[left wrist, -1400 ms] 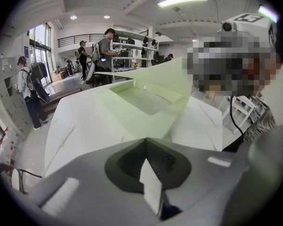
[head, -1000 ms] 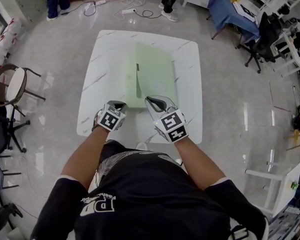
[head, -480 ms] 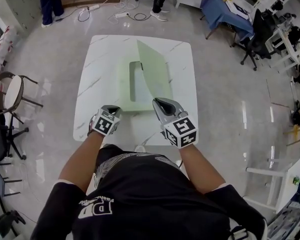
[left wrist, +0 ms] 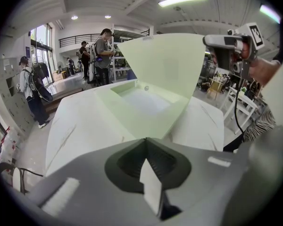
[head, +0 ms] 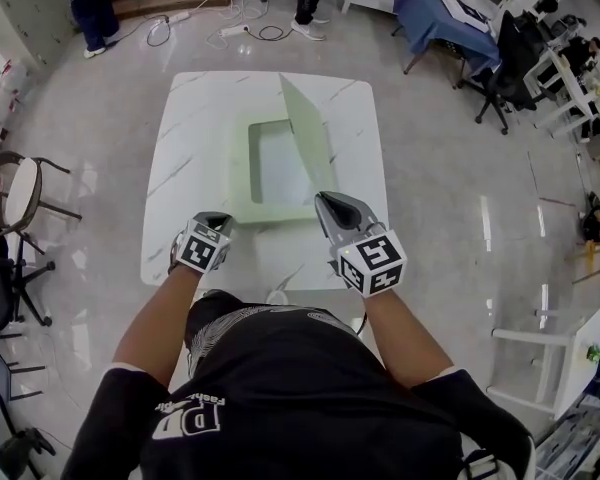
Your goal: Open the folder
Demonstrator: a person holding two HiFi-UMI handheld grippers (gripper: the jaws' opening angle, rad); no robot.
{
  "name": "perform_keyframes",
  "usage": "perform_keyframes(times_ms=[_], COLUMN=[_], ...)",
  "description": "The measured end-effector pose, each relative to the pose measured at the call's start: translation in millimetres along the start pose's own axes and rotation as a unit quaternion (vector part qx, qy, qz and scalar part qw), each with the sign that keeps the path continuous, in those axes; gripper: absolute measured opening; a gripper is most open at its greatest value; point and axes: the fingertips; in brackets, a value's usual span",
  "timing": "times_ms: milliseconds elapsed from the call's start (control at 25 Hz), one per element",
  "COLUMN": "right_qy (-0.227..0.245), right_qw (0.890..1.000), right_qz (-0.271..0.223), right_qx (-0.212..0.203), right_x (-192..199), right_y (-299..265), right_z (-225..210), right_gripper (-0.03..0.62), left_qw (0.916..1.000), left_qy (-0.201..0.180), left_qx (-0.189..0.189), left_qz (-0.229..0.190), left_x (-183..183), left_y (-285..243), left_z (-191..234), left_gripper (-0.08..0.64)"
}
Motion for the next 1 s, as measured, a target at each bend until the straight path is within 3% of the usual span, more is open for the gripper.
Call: perform_keyframes(times_ms=[480, 1000], right_qy=[-0.033, -0.106], right_qw=[0.997, 0.982], right_qz=[-0.035, -0.074], right_qx=[0.059, 0.139], right_x=[-4.6, 10.6], right_y=[39.2, 90.3], right_z=[-40.4, -90.0], right_gripper=[0.005, 0.003], left_qw=[1.0, 1.0], left_qy=[0.004, 0.0], left_qx=[-0.002, -0.004], left_qz=[0.001, 0.002], left_x=[-0.6, -0.2], left_y=[-0.6, 0.0], left_z=[-0.2, -1.2], left_gripper=[0.057, 0.057])
Point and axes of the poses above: the fingertips, and each gripper's own axes: y backward along the fingers, z to its left, x out of its underside, and after that the axes turned 13 degrees about -x, right-handed
